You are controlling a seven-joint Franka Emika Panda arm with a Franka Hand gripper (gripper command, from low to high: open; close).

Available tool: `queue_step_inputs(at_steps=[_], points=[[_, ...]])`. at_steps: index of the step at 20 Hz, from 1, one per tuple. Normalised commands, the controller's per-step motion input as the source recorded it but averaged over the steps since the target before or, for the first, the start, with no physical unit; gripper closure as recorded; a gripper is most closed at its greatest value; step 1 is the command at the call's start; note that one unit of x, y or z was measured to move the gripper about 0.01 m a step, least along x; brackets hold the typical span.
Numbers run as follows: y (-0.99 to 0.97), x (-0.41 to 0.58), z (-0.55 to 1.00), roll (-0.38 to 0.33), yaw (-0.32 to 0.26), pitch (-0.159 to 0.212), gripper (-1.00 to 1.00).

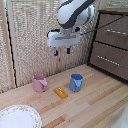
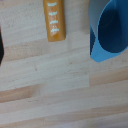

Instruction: Please adjust your gripper to match the height of the lower drawer handle. Progress your gripper onward until it happens to touch the drawer handle. Now, firmly take hold of it with your gripper, then steadily retract it to swing the drawer wide open.

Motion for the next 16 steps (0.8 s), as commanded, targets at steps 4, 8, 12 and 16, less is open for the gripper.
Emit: queue_step_inputs(at_steps=[4,8,12,16], points=[[-0.08,-0.075,0.00,-0.323,0.157,-0.040,-1.00],[-0.15,-0.046,0.00,-0.375,0.128,-0.053,-1.00],[-0.14,-0.054,0.00,-0.375,0.130,-0.056,-1.00],[-0.17,-0.027,-0.04,-0.375,0.124,-0.069,-1.00]])
